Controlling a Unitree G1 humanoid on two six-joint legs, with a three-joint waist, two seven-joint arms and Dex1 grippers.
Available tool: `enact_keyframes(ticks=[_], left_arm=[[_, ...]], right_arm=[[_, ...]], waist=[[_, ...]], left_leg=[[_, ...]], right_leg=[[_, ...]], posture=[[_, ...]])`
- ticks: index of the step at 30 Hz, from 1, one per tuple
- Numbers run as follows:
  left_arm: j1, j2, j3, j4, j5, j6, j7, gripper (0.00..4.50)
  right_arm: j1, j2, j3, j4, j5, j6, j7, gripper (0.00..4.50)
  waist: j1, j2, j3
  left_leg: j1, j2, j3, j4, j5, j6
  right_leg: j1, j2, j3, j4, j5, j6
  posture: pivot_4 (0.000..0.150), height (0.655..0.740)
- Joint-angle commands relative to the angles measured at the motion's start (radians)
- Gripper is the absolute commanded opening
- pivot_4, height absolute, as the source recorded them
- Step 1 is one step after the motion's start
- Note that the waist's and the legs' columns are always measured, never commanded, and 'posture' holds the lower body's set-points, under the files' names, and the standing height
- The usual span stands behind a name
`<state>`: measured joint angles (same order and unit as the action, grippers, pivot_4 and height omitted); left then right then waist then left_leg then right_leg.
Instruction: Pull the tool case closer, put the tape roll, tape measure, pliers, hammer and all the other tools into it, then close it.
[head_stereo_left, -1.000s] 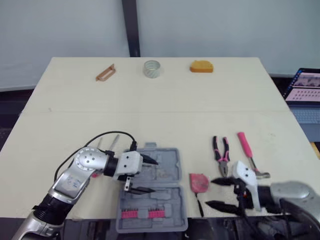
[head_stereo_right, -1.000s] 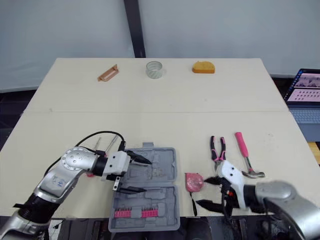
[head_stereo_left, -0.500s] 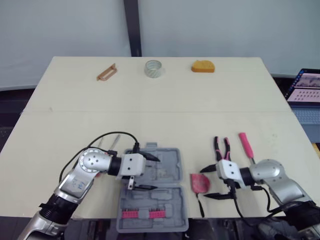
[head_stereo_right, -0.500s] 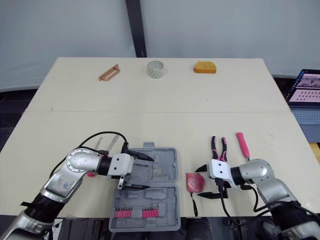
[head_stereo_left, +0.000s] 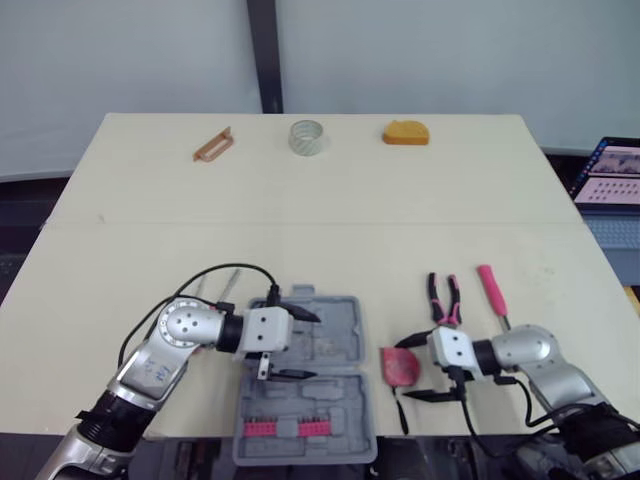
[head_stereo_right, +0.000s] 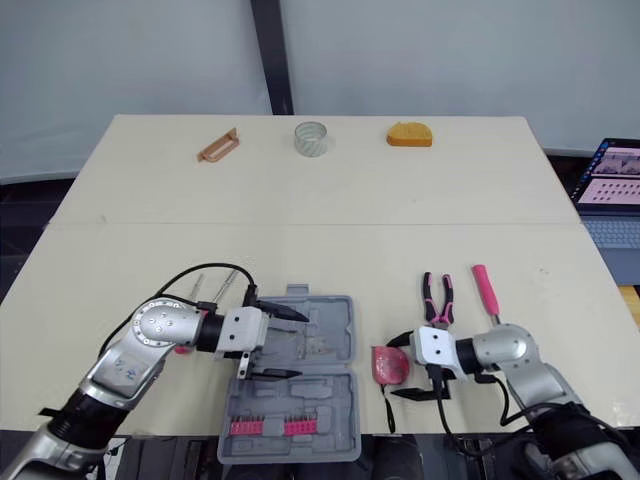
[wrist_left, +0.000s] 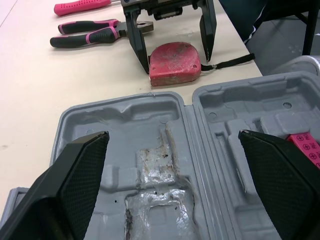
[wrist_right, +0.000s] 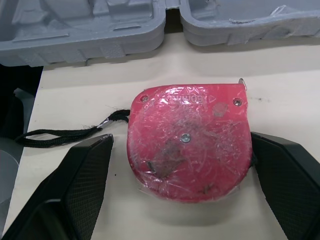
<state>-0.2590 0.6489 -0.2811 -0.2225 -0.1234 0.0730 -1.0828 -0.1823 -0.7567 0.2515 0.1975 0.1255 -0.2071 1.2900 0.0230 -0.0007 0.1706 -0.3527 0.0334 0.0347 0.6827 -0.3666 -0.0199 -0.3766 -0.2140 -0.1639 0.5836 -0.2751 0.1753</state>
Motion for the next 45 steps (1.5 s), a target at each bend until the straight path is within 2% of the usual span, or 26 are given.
enact_keyframes(ticks=[1, 6, 9, 10, 11, 16, 19, 23, 28, 31, 35, 45], left_arm=[[0.005, 0.001, 0.001, -0.036, -0.003, 0.0, 0.004, 4.5], [-0.001, -0.004, -0.004, -0.035, -0.002, 0.0, 0.005, 4.5], [-0.004, -0.005, -0.005, -0.032, -0.002, 0.001, 0.004, 4.5], [-0.004, -0.006, -0.005, -0.031, -0.001, 0.001, 0.004, 4.5], [-0.005, -0.006, -0.005, -0.029, -0.001, 0.001, 0.004, 4.5], [-0.009, -0.01, 0.0, -0.023, -0.002, 0.007, 0.008, 4.5], [-0.005, -0.009, 0.015, -0.023, -0.006, 0.014, 0.019, 4.5], [0.005, -0.008, 0.062, -0.027, -0.033, 0.044, 0.05, 4.5], [0.043, -0.006, 0.137, -0.048, -0.082, 0.107, 0.089, 4.5], [0.06, 0.006, 0.174, -0.04, -0.084, 0.1, 0.109, 4.5], [0.078, 0.009, 0.205, -0.025, -0.083, 0.069, 0.123, 4.5], [0.151, 0.011, 0.2, -0.004, -0.052, 0.0, 0.137, 4.5]], right_arm=[[0.013, 0.006, -0.025, -0.004, 0.009, -0.019, -0.015, 4.46], [0.016, 0.013, -0.031, 0.018, 0.007, -0.042, -0.036, 4.46], [0.016, 0.023, -0.037, 0.036, 0.005, -0.059, -0.046, 3.66], [0.016, 0.025, -0.038, 0.042, 0.004, -0.063, -0.047, 3.15], [0.015, 0.027, -0.039, 0.047, 0.003, -0.067, -0.048, 2.92], [0.016, 0.031, -0.048, 0.021, 0.033, -0.03, -0.041, 2.92], [0.014, 0.003, -0.051, -0.073, 0.066, 0.068, -0.022, 2.92], [-0.057, -0.052, -0.053, -0.317, 0.145, 0.384, -0.023, 2.92], [-0.278, -0.073, 0.031, -0.52, 0.122, 0.843, -0.088, 2.92], [-0.348, -0.095, 0.111, -0.577, 0.055, 0.877, -0.076, 2.92], [-0.482, -0.037, 0.214, -0.54, -0.03, 0.957, -0.124, 2.92], [-0.652, 0.028, 0.443, -0.526, -0.204, 1.029, -0.118, 2.92]], waist=[[0.0, 0.0, 0.0], [0.0, 0.0, 0.0], [0.0, 0.0, 0.0], [0.0, 0.0, 0.0], [0.0, 0.0, 0.0], [0.0, 0.0, 0.0], [-0.001, 0.0, 0.0], [0.0, 0.001, 0.001], [-0.005, 0.002, 0.001], [0.002, 0.002, 0.001], [-0.003, 0.002, 0.001], [-0.021, 0.002, 0.001]], left_leg=[[0.0, 0.0, 0.0, 0.0, 0.0, 0.0], [0.0, 0.0, 0.0, 0.0, 0.0, 0.0], [0.0, 0.0, 0.0, 0.0, 0.0, 0.0], [0.0, 0.0, 0.0, 0.0, 0.0, 0.0], [0.0, 0.0, 0.0, 0.0, 0.0, 0.0], [0.0, 0.0, 0.0, 0.0, 0.0, 0.0], [0.0, 0.0, 0.0, 0.0, 0.0, 0.0], [0.0, 0.0, 0.0, 0.0, 0.0, 0.0], [0.0, 0.001, 0.0, 0.0, 0.0, 0.0], [0.0, 0.001, -0.001, -0.001, -0.001, -0.001], [-0.002, 0.0, 0.0, 0.003, -0.002, 0.0], [-0.002, 0.0, 0.0, 0.0, -0.002, -0.001]], right_leg=[[0.0, 0.0, 0.0, 0.0, 0.0, 0.0], [0.0, 0.0, 0.0, 0.0, 0.0, 0.0], [0.0, 0.0, 0.0, 0.0, 0.0, 0.0], [0.0, 0.0, 0.0, 0.0, 0.0, 0.0], [0.0, 0.0, 0.0, 0.0, 0.0, 0.0], [0.0, 0.0, 0.0, 0.0, 0.0, 0.0], [0.0, 0.0, 0.0, 0.0, 0.0, 0.0], [0.0, 0.0, 0.0, 0.0, 0.0, 0.0], [-0.001, 0.0, 0.0, 0.002, 0.0, 0.0], [-0.002, 0.0, 0.0, 0.001, 0.0, 0.0], [-0.001, 0.0, 0.001, 0.0, 0.0, 0.0], [-0.004, 0.0, 0.001, 0.002, 0.0, 0.0]], posture=[[0.15, 0.74], [0.15, 0.74], [0.15, 0.74], [0.15, 0.74], [0.15, 0.74], [0.15, 0.74], [0.15, 0.74], [0.15, 0.74], [0.15, 0.74], [0.15, 0.74], [0.15, 0.74], [0.15, 0.74]])
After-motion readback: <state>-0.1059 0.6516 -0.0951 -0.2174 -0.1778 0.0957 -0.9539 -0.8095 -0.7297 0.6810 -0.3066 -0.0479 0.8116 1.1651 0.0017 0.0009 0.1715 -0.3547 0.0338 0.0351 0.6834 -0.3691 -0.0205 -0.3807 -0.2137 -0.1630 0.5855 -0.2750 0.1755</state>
